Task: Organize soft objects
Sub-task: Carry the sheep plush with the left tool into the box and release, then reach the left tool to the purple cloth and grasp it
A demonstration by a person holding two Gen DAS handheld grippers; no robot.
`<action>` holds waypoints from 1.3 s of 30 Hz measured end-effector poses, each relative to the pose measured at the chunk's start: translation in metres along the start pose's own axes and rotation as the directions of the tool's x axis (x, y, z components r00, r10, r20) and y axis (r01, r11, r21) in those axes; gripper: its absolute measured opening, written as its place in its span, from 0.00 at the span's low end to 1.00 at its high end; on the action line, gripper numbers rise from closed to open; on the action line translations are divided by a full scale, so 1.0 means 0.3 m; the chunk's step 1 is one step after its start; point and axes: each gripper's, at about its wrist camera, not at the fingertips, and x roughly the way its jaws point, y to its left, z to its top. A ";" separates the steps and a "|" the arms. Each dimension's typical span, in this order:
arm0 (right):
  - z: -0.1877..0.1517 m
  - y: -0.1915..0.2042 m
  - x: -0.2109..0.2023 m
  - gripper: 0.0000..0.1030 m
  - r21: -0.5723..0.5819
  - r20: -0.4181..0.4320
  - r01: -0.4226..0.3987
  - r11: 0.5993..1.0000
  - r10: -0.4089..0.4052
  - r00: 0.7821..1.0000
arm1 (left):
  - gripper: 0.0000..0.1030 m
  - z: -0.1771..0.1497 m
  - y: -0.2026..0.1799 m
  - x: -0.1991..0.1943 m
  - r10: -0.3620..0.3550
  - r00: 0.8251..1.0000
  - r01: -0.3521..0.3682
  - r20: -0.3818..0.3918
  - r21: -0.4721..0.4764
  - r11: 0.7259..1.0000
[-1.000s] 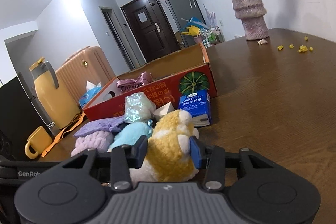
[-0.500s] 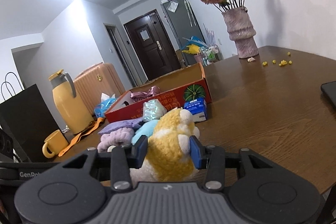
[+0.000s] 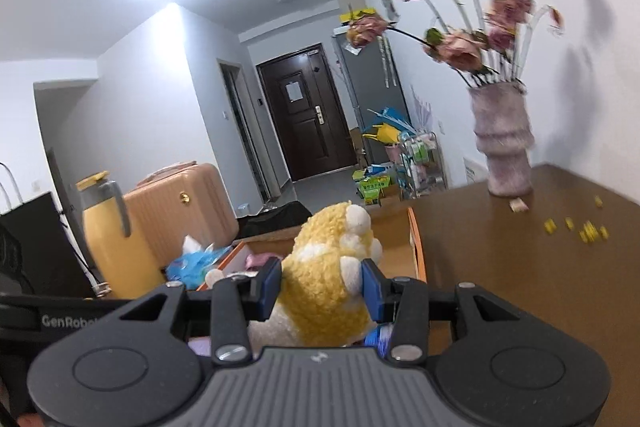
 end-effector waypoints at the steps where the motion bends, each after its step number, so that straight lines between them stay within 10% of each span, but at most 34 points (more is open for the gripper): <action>1: 0.025 -0.016 0.055 0.41 0.008 -0.013 -0.001 1.000 0.001 1.000 | 0.45 0.037 0.025 0.046 0.009 1.000 -0.009 -0.008 -0.008 1.000; 10: 0.071 -0.159 0.551 0.41 0.032 -0.214 0.057 0.998 -0.048 0.976 | 0.45 0.138 0.255 0.436 0.039 0.988 -0.051 -0.147 -0.078 0.996; 20: 0.014 -0.115 0.621 0.46 -0.131 -0.291 0.177 0.975 -0.208 0.934 | 0.47 0.094 0.286 0.502 0.018 0.978 -0.028 -0.207 -0.045 0.999; 30: 0.182 0.015 0.356 0.65 -0.190 -0.161 0.136 0.972 -0.168 0.973 | 0.65 0.187 0.174 0.120 0.137 0.990 -0.133 -0.026 0.130 0.983; 39: 0.170 0.147 -0.019 0.82 -0.256 -0.015 0.098 0.962 -0.106 0.994 | 0.97 0.074 0.086 -0.326 0.312 0.921 -0.363 0.232 0.224 0.905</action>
